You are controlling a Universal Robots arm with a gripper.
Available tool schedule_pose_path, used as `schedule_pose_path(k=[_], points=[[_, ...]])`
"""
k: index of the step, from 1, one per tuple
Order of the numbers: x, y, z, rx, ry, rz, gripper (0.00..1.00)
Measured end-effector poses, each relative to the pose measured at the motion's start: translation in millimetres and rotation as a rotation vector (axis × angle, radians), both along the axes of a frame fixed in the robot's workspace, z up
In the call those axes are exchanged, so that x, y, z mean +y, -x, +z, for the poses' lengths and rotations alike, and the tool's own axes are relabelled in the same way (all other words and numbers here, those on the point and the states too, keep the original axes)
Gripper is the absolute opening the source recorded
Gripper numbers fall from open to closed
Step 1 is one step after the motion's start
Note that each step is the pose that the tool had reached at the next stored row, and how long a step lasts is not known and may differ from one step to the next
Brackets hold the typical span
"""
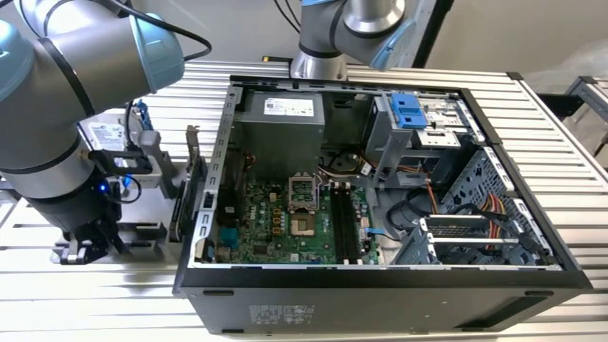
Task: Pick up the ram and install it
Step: 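Pick up the ram and move it above insertion slot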
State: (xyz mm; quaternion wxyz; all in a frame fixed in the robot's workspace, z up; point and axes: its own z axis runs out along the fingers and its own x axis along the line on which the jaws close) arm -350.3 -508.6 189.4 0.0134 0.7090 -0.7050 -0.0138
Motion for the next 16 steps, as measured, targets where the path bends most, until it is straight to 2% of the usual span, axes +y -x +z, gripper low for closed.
schedule_pose_path(k=[16], points=[[0.0,0.0,6.1,0.0001,0.0000,0.000,0.00]])
